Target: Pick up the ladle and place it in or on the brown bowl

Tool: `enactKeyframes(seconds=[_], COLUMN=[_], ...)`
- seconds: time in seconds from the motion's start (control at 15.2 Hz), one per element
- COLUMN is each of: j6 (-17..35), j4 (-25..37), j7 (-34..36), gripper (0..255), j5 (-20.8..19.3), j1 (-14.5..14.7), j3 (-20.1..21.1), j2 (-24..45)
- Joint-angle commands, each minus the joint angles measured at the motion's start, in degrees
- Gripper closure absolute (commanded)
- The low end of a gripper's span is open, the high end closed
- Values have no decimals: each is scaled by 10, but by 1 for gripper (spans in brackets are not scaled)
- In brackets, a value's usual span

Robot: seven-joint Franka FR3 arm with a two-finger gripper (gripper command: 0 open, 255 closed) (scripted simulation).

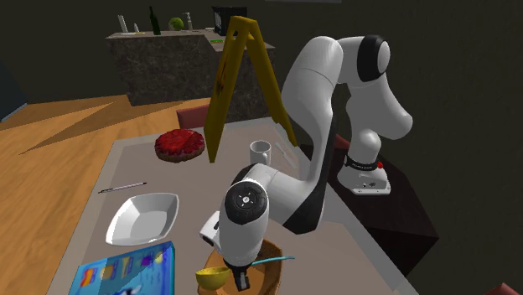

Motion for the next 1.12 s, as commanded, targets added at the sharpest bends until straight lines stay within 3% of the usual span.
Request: enactKeyframes(seconds=[0.0, 0.33, 0.59, 1.06], j6=[2, 1, -46, -46], j4=[2, 2, 10, 10], j7=[0, 0, -16, -16], gripper=[0, 0, 0, 0], j5=[-2, -1, 27, 27], j1=[-1, -1, -6, -6], j3=[-2, -2, 18, 18], j2=[1, 0, -42, -42])
